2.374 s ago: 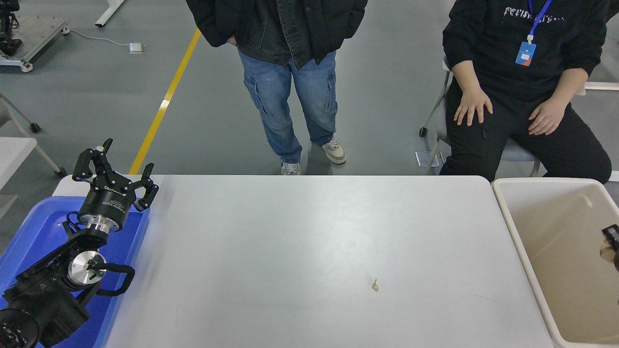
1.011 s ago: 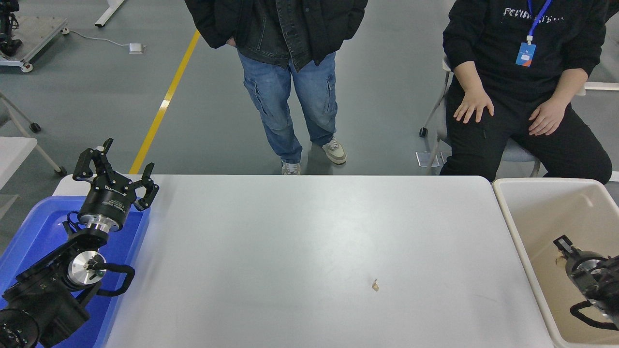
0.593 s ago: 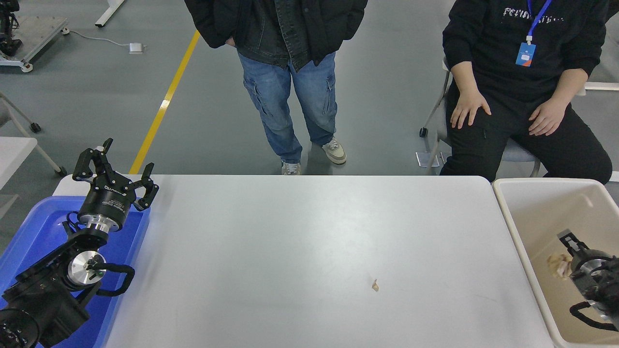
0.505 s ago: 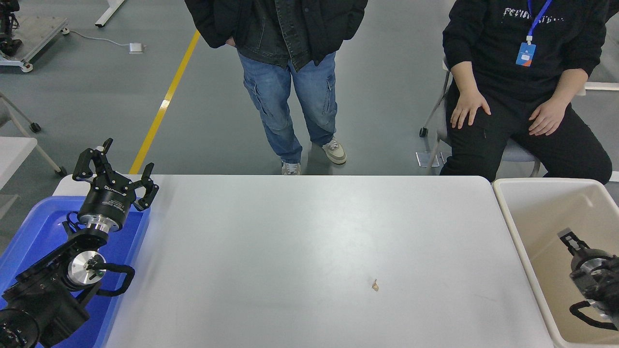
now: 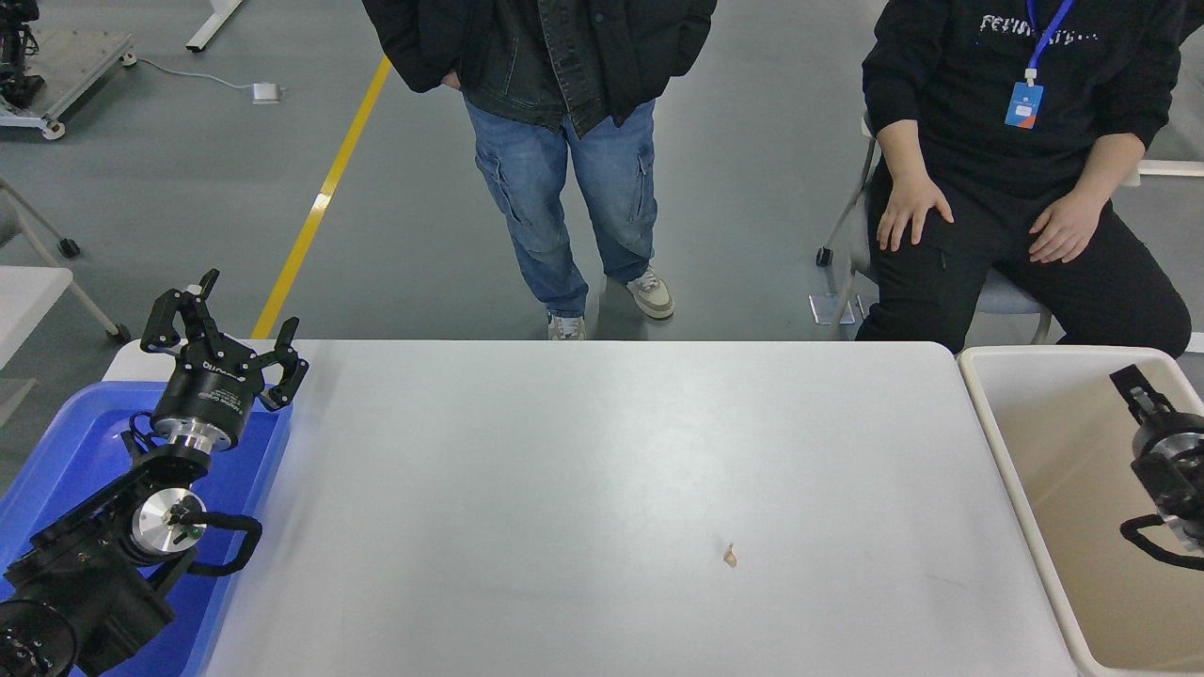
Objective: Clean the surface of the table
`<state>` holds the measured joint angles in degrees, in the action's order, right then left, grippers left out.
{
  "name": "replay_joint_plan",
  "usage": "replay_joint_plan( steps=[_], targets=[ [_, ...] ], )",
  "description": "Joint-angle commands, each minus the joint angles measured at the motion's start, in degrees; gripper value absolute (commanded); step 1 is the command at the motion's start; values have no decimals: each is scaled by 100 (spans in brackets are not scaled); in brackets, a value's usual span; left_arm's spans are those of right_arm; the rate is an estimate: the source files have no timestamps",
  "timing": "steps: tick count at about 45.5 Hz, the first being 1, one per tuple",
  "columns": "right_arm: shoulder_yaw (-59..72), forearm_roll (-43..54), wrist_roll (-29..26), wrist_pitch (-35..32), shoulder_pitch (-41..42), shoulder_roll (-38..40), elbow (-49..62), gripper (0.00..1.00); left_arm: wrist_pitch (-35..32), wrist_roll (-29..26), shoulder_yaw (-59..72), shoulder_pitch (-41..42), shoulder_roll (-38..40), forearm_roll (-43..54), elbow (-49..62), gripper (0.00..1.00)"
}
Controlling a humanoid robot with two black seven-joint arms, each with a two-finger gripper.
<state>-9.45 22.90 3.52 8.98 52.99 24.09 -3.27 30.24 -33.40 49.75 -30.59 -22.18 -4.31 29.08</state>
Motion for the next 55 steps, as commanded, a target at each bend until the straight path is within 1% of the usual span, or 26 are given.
replay_joint_plan(
  steps=[1,9,11,21,26,32,39,43,55],
  targets=[
    [-1760,4,8,-28,810,587,-840,97,-1,0,0,0,-6,0,1,100],
    [-2649,4,87,-37,845,1079,-2018,97,-1,0,0,0,-5,0,1,100],
    [-2816,4,131,-37,836,1150,-2238,98,-1,0,0,0,3,0,1,100],
    [-3694,4,272,-99,608,1238,-3038,99,-1,0,0,0,-6,0,1,100],
    [-4292,13,702,-248,344,1221,-3626,99,-1,0,0,0,-6,0,-8,100],
    [-4714,39,1168,-432,98,1168,-4216,99,-1,0,0,0,-6,0,1,100],
    [-4794,92,1353,-468,-227,922,-4348,99,-1,0,0,0,-6,0,1,100],
    [-4829,110,1485,-477,-710,615,-4357,99,-1,0,9,0,-6,0,1,100],
    [-4821,110,1906,-556,-1405,-10,-4357,99,-1,0,0,0,-6,0,1,100]
  ],
)
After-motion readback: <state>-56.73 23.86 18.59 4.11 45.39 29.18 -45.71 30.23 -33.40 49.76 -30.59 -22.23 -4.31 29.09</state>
